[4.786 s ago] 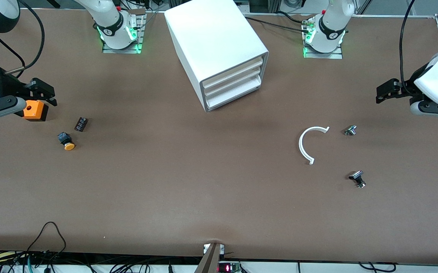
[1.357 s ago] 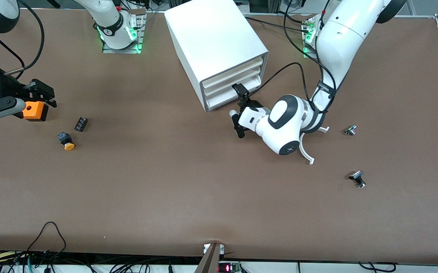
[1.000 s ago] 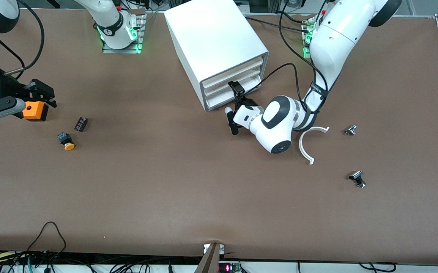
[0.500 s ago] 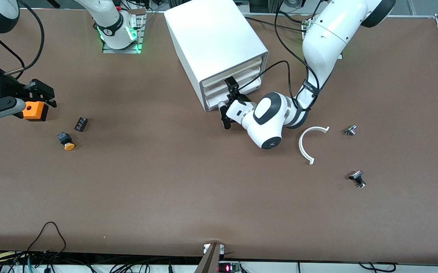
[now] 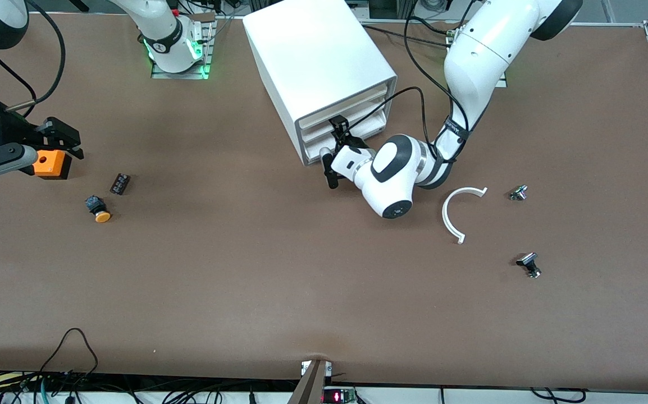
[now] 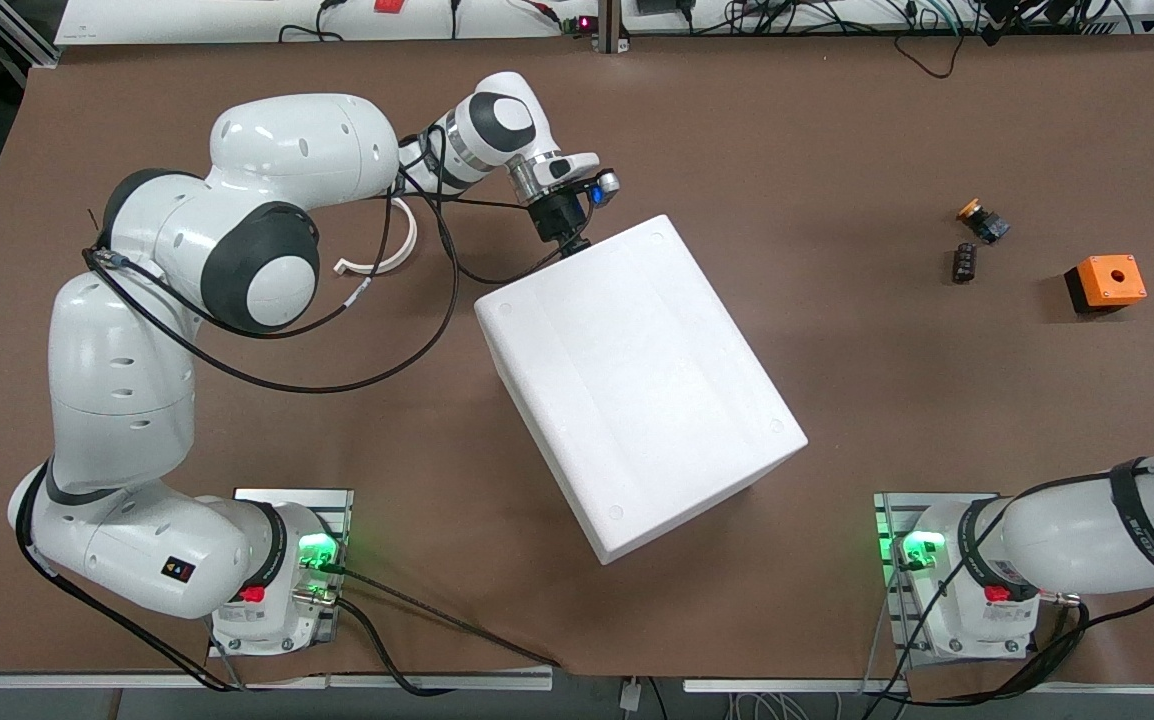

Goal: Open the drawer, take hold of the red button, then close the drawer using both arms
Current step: 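Pull the drawer open with the left gripper, exposing the red button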

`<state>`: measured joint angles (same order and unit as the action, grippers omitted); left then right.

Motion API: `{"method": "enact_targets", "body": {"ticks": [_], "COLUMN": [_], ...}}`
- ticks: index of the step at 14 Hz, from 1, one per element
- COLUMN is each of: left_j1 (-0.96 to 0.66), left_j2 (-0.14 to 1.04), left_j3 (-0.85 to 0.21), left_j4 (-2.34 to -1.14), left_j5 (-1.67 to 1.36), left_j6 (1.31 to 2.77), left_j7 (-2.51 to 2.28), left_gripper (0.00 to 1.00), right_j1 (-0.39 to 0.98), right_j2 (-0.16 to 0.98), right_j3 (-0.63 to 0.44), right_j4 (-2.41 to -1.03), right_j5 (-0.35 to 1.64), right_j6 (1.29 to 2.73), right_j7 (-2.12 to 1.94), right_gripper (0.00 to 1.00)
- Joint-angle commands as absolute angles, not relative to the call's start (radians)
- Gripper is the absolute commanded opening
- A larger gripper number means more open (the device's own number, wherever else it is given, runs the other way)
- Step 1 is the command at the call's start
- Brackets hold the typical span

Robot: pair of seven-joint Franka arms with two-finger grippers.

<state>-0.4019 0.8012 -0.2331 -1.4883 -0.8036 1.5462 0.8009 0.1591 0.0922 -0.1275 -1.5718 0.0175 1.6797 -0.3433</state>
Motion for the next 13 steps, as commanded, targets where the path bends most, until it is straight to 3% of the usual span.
{"method": "enact_targets", "body": {"ticks": [1, 9, 13], "left_j1": [-0.417, -0.407, -0.407], "left_j2": [0.808, 0.811, 0.853], "left_j3": [-0.222, -0.190, -0.173], "left_j4": [-1.468, -1.456, -1.375], "left_j5": [-0.831, -0.810, -0.779], "left_j6": [1.537, 1.529, 1.523], "left_j7": [0.796, 0.801, 0.801], "left_gripper": [0.28, 0.18, 0.15], "right_j1": [0.150, 0.152, 0.152], "right_j2": [0.101, 0.100, 0.101], "right_j3": [-0.124, -0.124, -0.124], "right_j4": [-1.549, -1.549, -1.549], "right_j5": [0.029, 0.029, 0.029], "right_j6": [1.672, 1.672, 1.672], "right_j7": [-0.342, -0.342, -0.342], "right_gripper": [1.00, 1.00, 1.00]}}
